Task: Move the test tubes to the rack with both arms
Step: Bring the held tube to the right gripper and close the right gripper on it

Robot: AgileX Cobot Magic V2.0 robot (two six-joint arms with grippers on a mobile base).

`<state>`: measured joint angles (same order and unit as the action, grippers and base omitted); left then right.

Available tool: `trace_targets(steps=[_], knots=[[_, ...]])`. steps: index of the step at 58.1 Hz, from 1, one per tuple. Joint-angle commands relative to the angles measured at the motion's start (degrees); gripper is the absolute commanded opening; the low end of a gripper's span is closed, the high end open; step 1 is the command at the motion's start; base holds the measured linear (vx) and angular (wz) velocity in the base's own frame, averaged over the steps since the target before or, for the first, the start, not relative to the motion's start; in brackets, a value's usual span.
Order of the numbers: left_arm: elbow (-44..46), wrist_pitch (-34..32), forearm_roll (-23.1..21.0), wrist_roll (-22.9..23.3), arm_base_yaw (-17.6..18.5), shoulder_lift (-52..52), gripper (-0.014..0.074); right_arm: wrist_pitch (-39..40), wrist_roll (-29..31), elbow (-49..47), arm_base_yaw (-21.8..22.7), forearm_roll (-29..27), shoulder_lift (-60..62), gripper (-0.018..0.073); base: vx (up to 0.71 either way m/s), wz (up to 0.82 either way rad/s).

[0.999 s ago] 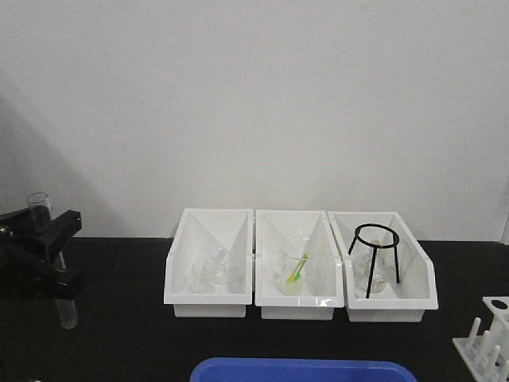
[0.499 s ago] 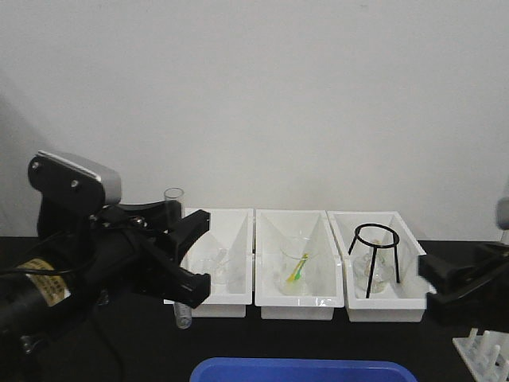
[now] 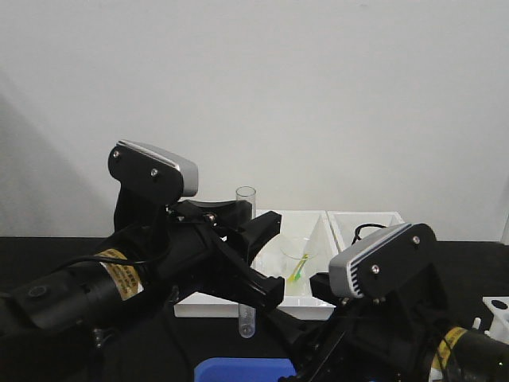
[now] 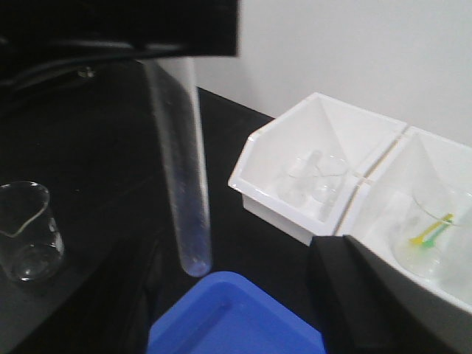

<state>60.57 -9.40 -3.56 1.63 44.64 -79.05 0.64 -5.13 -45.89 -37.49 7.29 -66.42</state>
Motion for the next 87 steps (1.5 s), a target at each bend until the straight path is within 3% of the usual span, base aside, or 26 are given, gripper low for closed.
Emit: trace_targets(steps=[1,14,27,64,75,87], knots=[[2.1,-4.8,-0.1,1.0,1.3,1.9,-0.0017,7.4,0.5,-1.7,-1.3,0.1,1.0,0.0475,0.0,0.0],[2.1,-4.8,-0.1,1.5,3.9,1.9,-0.0017,9.9,0.1,-1.7,-1.9,0.1,1.0,0.0475,0.0,0.0],[2.1,-4.7,-0.1,4.1,3.9,1.9,-0.0017,12.0,0.1,-1.7,-1.9,0.1,0.9,0.0475,0.0,0.0],[2.1,-4.6,0.1,3.0,6.1,1.9,-0.0017,17.1,0.1,-1.7,-1.8,0.1,-2.2,0.0462,0.0,0.0],[2.1,-4.6,0.1,3.0,6.1,1.9,-0.0017,17.1,0.1,-1.7,-1.8,0.1,-2.2,0.0367,0.0,0.0],[2.1,-4.6,0.1,3.0,6.1,1.9,-0.0017,17.1,0.1,-1.7,-1.8,0.1,-2.2,0.0154,0.0,0.0]])
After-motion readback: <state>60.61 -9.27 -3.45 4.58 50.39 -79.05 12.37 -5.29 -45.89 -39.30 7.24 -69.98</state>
